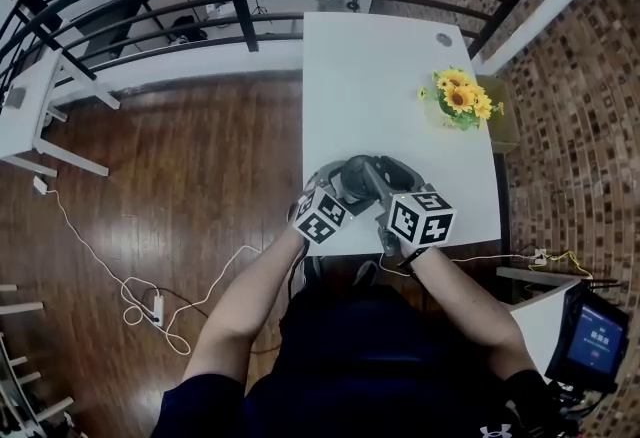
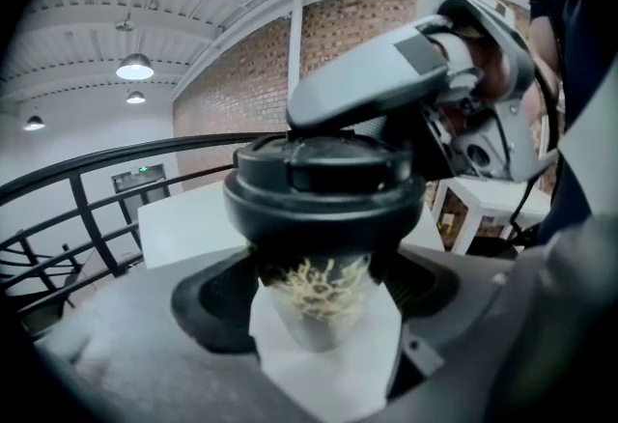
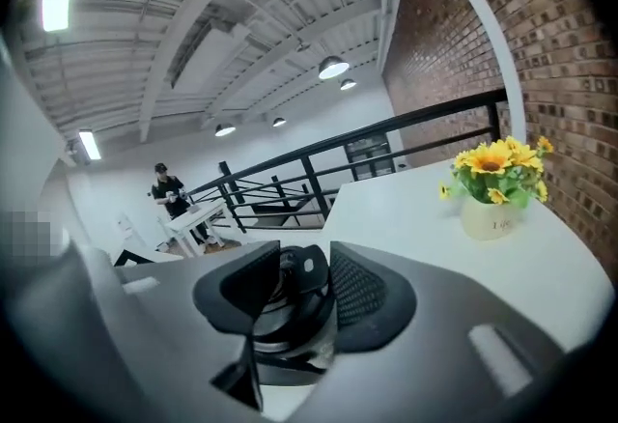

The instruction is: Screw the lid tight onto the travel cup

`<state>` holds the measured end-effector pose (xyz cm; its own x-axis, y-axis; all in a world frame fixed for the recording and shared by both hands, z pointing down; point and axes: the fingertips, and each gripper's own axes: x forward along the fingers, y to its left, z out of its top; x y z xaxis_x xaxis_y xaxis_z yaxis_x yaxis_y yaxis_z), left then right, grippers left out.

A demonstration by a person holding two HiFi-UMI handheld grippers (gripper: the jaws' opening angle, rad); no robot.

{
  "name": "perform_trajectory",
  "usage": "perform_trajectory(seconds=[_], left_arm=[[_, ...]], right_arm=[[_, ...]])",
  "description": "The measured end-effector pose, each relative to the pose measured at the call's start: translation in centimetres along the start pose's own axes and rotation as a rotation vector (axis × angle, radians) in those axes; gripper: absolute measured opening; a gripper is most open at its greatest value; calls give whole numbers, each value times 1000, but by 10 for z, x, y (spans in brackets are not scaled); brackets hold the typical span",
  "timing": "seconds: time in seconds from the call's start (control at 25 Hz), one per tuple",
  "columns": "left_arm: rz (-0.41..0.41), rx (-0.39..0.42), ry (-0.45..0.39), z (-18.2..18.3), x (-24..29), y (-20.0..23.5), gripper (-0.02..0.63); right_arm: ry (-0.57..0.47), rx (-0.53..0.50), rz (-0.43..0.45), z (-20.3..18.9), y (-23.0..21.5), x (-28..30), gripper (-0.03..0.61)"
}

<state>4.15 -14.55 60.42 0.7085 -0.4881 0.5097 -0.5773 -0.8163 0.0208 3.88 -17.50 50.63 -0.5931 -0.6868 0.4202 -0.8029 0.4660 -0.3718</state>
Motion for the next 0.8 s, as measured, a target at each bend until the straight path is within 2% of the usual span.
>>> perform_trajectory(seconds=[0.04,0.08,0.16,0.24,0.28,0.36,0.4,0.48,0.6,0.68,0.8], left_arm=[[-2,1,4,1,1,-1,399],[-4,3,7,2,1,-1,399],[-4,10,11,2,1,-2,399],[1,19,12,-1,1,-1,399],[5,24,13,-2,1,0,399],[8,33,19,-2,1,0,399],[8,38,23,-1,0,1,399],[4,46,31,0,0,1,399],[-1,57,34,-1,0,-1,398],[3,58,31,-3,0,-1,397],[9,56,28,-5,1,-1,397]], right_arm=[[-1,-50,52,7,3,-3,194],[-1,-141,127,15,8,-7,258],[35,-404,314,24,23,-16,367],[168,-670,476,11,34,-20,388],[265,-785,524,-1,37,-20,388],[431,-980,559,-23,36,-14,393],[483,-1040,564,-30,35,-10,394],[520,-1038,576,-38,36,-3,398],[449,-878,537,-44,32,-1,399],[362,-777,449,-45,27,0,398],[260,-673,253,-45,25,0,397]])
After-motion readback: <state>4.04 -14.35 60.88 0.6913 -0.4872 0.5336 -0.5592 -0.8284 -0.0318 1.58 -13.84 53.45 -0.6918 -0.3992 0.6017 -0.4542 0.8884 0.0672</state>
